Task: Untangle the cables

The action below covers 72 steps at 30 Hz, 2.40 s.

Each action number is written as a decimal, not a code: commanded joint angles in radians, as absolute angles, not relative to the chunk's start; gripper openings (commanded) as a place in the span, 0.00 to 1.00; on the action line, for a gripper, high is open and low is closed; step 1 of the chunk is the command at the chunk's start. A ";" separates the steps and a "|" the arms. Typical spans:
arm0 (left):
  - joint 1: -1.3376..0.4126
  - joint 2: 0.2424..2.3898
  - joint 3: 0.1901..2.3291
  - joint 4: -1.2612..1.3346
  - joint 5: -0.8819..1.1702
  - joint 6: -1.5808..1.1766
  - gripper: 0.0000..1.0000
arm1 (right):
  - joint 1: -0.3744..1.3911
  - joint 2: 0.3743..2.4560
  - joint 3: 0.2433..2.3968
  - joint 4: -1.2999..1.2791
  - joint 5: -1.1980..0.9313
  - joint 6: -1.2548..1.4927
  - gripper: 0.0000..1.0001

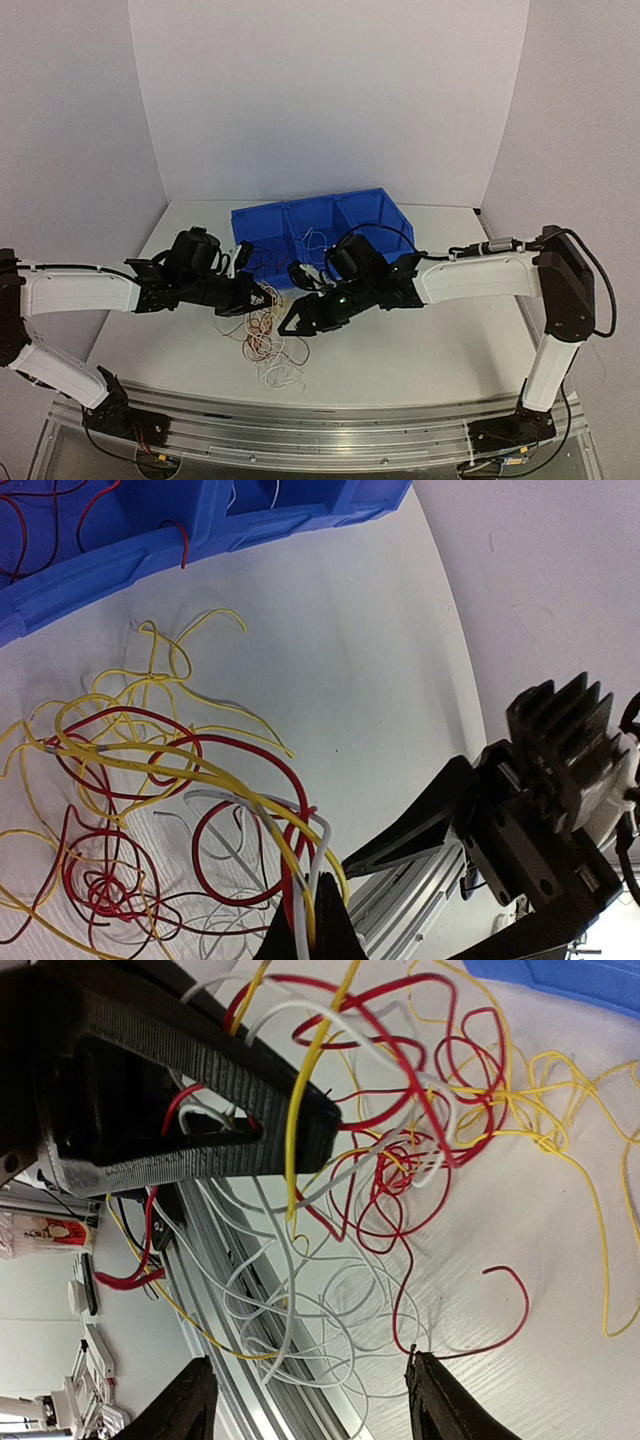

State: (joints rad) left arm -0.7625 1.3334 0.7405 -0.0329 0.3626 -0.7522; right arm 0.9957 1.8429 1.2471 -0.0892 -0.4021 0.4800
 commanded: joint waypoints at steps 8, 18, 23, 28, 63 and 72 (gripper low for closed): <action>-0.778 1.345 0.805 0.015 0.342 -0.755 0.00 | 1.020 1.934 1.339 -0.050 -0.370 0.535 0.02; -0.776 1.243 0.800 -0.234 0.111 -0.734 0.10 | 1.008 1.617 1.145 -0.260 0.212 0.543 0.00; -0.776 1.167 0.758 -0.225 0.132 -0.711 0.59 | 0.977 1.468 1.084 -0.334 0.273 0.504 0.00; -0.776 1.144 0.726 -0.177 0.238 -0.653 0.95 | 0.976 1.415 1.120 -0.361 0.182 0.452 0.00; -1.235 1.724 0.883 0.502 -0.329 -0.738 0.99 | 0.976 1.384 1.247 -0.465 0.130 0.743 0.00; -1.242 1.493 0.665 0.518 -0.266 -0.688 0.99 | 0.975 1.403 1.269 -0.515 0.176 0.690 0.00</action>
